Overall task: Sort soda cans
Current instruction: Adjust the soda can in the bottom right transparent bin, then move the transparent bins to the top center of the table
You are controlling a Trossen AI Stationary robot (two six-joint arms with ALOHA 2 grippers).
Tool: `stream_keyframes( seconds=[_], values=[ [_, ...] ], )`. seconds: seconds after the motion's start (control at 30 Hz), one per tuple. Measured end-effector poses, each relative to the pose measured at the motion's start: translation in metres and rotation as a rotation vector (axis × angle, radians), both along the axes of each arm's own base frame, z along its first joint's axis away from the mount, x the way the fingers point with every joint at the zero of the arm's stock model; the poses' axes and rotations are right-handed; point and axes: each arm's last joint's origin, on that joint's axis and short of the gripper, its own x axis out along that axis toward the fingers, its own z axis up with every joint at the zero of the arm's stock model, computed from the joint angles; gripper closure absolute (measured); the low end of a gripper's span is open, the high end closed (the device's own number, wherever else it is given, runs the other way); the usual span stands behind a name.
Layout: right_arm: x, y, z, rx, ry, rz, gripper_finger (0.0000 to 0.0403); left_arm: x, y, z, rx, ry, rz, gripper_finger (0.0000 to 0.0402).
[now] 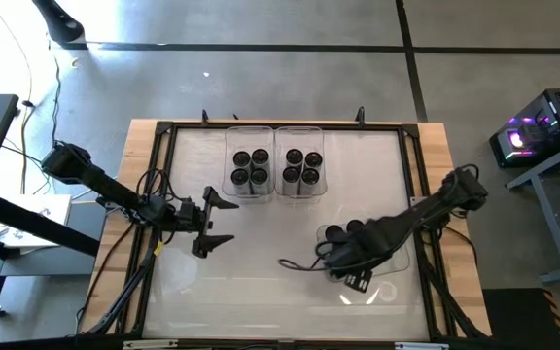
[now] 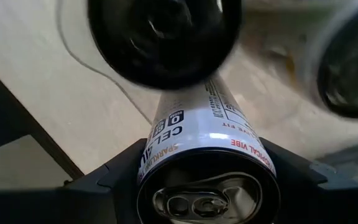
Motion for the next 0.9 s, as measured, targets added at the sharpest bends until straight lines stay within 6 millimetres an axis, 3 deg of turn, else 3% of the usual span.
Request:
stream_keyframes(
  seconds=[0.4,0.6,0.9],
  values=[
    [0.011,-0.006,-0.003,0.014,-0.041,0.045,0.0162,0.0,0.0,0.0,0.001,0.002,0.0,0.0017],
    [0.012,-0.005,-0.003,0.013,-0.058,0.045,0.0083,0.0,0.0,0.0,0.001,0.003,0.0,0.0017],
    [0.01,-0.006,0.0,0.029,-0.051,0.042,0.0069,0.0,0.0,0.0,0.002,0.003,0.0,0.0017]
  ],
)
